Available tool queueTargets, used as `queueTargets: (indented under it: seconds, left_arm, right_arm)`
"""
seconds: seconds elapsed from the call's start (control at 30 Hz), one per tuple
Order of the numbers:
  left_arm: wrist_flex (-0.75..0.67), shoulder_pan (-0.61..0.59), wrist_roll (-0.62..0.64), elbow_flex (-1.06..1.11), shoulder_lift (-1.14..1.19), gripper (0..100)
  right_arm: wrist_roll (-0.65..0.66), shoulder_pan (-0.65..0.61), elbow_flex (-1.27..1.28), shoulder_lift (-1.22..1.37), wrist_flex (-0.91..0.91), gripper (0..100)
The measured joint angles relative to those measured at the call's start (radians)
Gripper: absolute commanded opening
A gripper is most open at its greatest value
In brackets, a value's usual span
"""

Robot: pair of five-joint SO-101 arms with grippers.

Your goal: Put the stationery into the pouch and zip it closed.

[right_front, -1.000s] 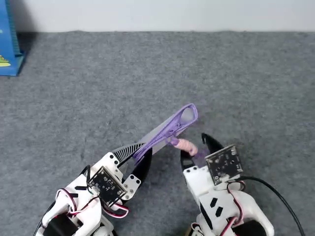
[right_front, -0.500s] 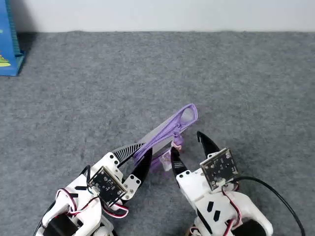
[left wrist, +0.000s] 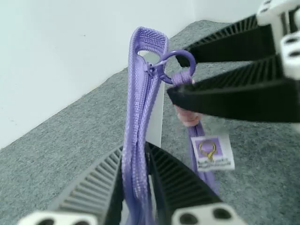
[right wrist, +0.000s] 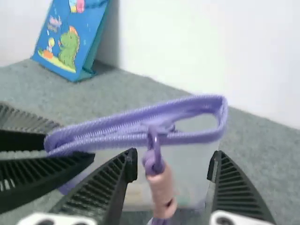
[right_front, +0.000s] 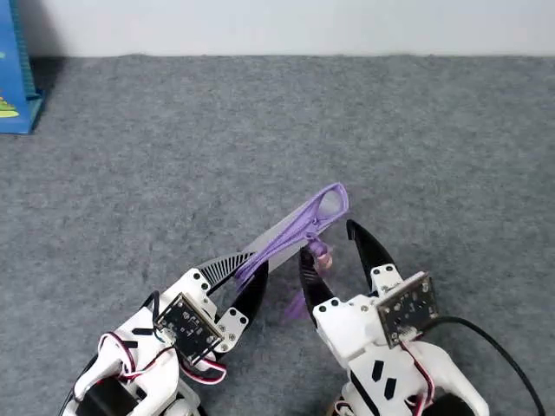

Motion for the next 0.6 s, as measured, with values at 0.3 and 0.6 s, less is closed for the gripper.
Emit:
queueTargets:
  seconds: [0.3, 0.6]
  left_arm:
    - [0.000, 0.000, 0.002, 0.000, 0.000, 1]
    - [0.003, -0.008, 0.002, -0.002, -0.002, 1]
  right_arm:
    - [0.018, 0.000, 0.087, 0.000, -0.130, 9.8]
    - [0.121, 0.044, 0.089, -0.005, -0.206, 0.9]
